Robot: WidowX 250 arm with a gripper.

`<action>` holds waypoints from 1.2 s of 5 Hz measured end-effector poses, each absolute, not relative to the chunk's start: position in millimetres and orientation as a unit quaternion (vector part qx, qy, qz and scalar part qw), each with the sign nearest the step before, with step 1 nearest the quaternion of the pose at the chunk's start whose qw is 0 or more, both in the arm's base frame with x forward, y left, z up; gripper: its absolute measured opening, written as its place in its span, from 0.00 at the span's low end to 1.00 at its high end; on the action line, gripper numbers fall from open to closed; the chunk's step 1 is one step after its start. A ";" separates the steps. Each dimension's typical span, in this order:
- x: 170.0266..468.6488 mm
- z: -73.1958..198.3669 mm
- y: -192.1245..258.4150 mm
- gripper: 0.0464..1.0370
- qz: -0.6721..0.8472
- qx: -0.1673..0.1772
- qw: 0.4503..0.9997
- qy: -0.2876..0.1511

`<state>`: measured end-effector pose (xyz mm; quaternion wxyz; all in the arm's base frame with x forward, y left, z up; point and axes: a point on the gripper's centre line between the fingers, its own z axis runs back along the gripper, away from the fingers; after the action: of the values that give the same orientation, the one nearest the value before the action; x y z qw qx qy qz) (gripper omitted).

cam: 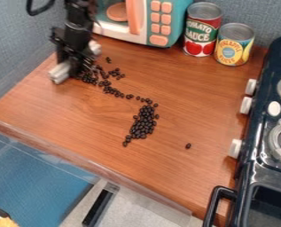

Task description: Sweep into pile

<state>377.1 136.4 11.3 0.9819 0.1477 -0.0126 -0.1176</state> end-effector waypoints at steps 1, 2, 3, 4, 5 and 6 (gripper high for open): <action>376.3 10.5 127.6 0.34 -0.135 0.147 0.980 -0.025; 375.6 10.4 120.4 0.34 -0.146 0.147 0.978 -0.035; 370.3 9.1 100.6 0.34 -0.176 0.151 0.972 -0.045; 361.6 8.2 87.0 0.34 -0.195 0.147 0.969 -0.049; 351.5 9.7 74.9 0.34 -0.202 0.135 0.969 -0.048; 338.9 12.5 60.6 0.34 -0.206 0.113 0.971 -0.042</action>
<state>338.9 60.6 12.5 0.9711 0.1135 -0.0425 -0.2057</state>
